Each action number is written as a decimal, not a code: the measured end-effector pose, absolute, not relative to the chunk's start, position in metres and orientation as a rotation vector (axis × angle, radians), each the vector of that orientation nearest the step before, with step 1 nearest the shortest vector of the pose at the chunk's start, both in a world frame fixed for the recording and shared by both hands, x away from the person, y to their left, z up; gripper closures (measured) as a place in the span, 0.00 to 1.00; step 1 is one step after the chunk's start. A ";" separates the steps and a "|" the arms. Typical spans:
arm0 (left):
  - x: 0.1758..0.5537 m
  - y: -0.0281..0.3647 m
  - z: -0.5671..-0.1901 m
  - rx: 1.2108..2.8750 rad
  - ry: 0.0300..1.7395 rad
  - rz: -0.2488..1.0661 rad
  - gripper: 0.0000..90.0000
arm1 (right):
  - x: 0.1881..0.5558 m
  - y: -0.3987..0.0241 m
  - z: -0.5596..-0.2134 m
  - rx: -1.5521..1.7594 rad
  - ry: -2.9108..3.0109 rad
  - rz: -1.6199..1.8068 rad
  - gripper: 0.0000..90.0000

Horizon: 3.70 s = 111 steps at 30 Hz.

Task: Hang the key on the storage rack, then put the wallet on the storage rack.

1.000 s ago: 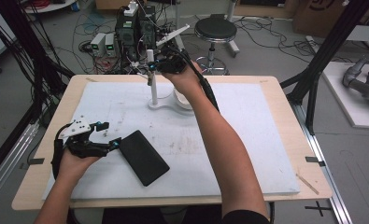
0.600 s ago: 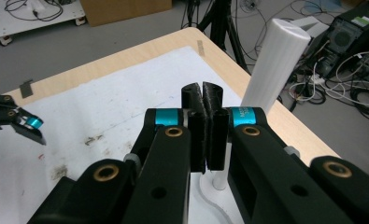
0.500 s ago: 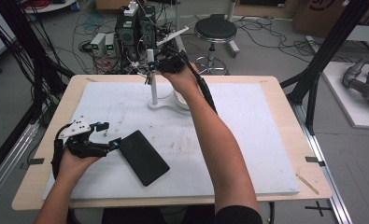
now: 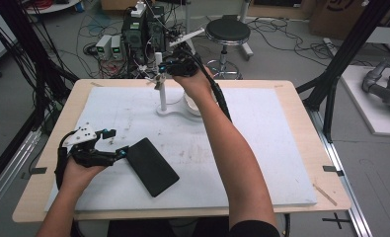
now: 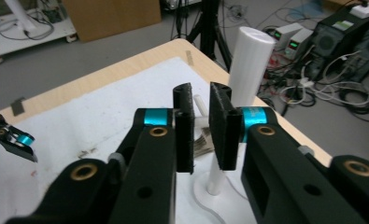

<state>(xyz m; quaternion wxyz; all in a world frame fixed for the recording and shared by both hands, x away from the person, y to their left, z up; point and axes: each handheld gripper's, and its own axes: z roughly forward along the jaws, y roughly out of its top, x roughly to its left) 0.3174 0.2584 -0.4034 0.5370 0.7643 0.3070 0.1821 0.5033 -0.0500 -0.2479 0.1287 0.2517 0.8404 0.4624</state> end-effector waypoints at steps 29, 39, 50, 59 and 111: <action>0.315 0.248 -0.403 1.843 0.712 0.422 0.19 | 0.388 -0.228 -0.274 0.850 2.138 1.423 0.32; 0.316 0.251 -0.405 1.845 0.716 0.436 0.19 | 0.361 -0.289 -0.318 0.984 2.072 1.459 0.27; 0.319 0.248 -0.404 1.828 0.704 0.437 0.19 | 0.335 -0.322 -0.368 1.069 2.014 1.496 0.23; 0.320 0.249 -0.403 1.830 0.709 0.446 0.19 | 0.335 -0.322 -0.377 1.096 2.021 1.488 0.22; 0.279 0.307 -0.392 1.787 0.765 0.524 0.19 | 0.379 -0.088 -0.412 0.859 2.594 1.446 0.22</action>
